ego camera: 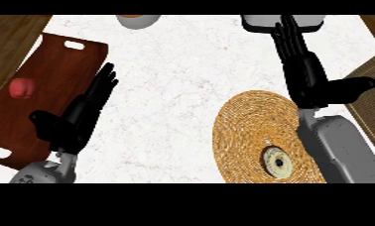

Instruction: Pick the cupcake from the placemat and place it in the basket

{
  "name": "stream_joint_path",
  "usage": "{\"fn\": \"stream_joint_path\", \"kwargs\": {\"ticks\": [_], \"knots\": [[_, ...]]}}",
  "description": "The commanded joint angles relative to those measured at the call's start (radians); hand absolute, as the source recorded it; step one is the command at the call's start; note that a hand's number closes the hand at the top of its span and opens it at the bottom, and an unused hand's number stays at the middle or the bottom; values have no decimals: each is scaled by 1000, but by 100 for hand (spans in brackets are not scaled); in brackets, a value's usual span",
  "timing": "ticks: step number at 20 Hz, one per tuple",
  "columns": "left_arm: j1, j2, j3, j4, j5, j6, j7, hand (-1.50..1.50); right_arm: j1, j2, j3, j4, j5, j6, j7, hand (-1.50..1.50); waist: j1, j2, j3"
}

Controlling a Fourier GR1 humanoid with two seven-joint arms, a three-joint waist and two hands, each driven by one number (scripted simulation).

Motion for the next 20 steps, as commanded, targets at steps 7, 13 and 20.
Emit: {"fn": "stream_joint_path", "kwargs": {"ticks": [7, 13, 20], "knots": [[13, 91, 139, 122, 14, 2, 43, 0, -16, -320, -17, -104, 69, 444, -185, 150, -14, 30, -44], [-64, 112, 209, 204, 58, -40, 86, 0, 143, -62, 249, -279, 404, 133, -264, -150, -43, 22, -39], [-65, 70, 211, 303, 22, -49, 24, 0, 76, -91, 309, -554, 548, 101, 332, -150, -45, 21, -41]]}}
